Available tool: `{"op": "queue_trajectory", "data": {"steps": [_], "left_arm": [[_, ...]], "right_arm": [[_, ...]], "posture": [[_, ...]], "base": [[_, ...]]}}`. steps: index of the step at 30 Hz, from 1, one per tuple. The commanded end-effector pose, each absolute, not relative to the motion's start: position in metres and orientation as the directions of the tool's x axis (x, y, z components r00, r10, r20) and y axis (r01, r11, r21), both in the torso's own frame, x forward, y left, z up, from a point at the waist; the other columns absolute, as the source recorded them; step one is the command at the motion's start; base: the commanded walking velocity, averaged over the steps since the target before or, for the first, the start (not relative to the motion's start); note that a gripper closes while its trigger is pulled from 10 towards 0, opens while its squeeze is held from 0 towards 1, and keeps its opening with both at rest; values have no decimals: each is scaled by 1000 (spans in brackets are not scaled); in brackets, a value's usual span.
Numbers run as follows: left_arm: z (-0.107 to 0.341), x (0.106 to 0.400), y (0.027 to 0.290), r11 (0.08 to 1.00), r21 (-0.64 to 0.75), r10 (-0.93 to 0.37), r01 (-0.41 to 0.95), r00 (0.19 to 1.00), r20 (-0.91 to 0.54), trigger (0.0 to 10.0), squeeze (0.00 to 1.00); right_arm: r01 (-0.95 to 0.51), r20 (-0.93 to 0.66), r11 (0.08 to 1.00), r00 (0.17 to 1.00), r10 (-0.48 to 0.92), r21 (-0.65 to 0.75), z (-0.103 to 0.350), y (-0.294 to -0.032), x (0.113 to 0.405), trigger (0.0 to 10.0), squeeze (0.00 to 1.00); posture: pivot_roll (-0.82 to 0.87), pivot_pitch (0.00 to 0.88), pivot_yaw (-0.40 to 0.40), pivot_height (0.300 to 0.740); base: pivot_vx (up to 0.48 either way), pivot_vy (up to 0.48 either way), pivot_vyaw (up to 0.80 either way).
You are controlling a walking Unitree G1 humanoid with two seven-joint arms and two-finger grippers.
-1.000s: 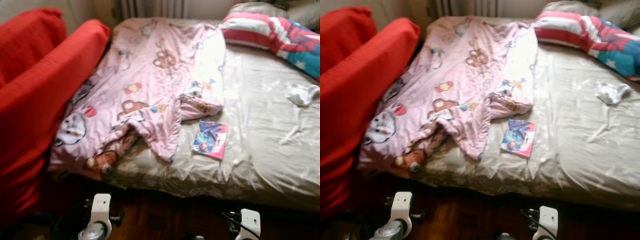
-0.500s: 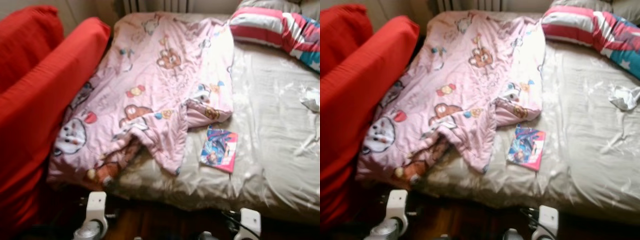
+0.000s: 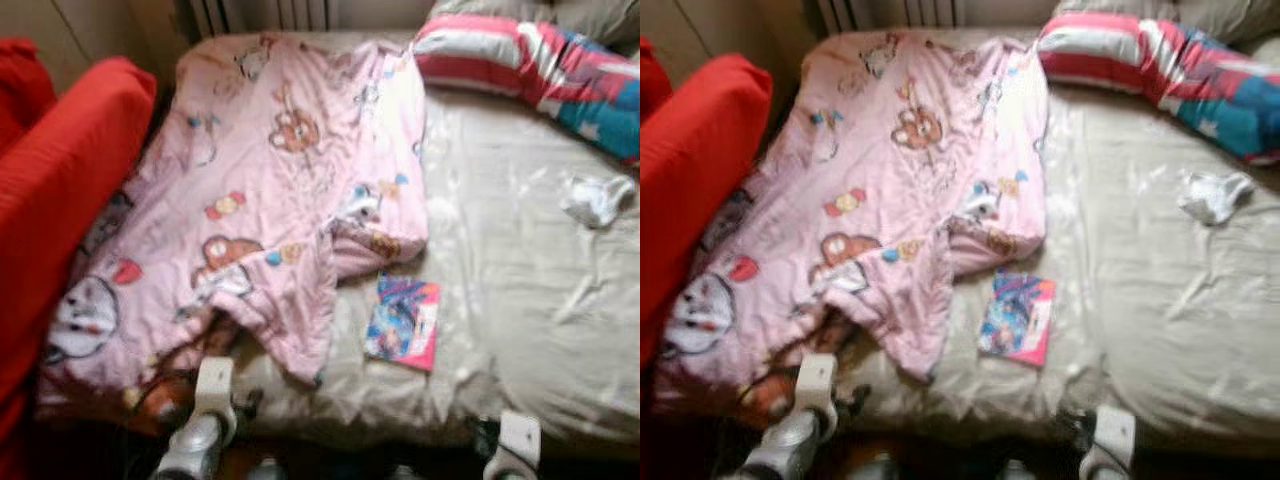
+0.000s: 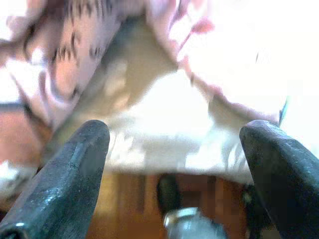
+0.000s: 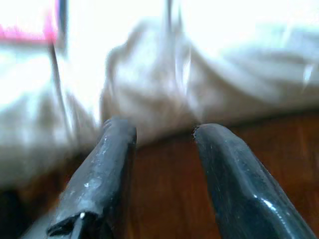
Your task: Clean up the room
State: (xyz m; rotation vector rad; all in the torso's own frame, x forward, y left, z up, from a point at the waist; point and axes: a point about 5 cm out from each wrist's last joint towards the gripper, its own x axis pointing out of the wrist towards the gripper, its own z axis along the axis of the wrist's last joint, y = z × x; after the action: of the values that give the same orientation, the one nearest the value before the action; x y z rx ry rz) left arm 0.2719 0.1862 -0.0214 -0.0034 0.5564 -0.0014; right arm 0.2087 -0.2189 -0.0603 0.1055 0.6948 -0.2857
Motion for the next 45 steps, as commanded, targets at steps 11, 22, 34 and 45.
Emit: {"op": "queue_trajectory", "data": {"steps": [11,22,34,45], "left_arm": [[-3,275,200,999,-39,7,-21,944,-330,10000,0],[31,288,187,996,27,-87,90,992,-96,10000,0],[56,289,209,999,40,-28,27,999,20,10000,0],[60,283,215,999,48,4,-5,1000,19,10000,0]], "right_arm": [[135,-388,989,916,-102,59,-23,-207,252,10000,0],[84,-67,993,995,-79,78,24,-200,277,10000,0],[76,-26,996,997,-75,53,34,-200,275,10000,0],[114,-49,990,993,-111,77,34,-197,272,10000,0]], "posture": [[59,172,8,740],[56,163,-4,740],[54,222,-16,740],[60,234,-13,740]], "base": [[0,0,0],[0,0,0],[0,0,0],[0,0,0]]}}
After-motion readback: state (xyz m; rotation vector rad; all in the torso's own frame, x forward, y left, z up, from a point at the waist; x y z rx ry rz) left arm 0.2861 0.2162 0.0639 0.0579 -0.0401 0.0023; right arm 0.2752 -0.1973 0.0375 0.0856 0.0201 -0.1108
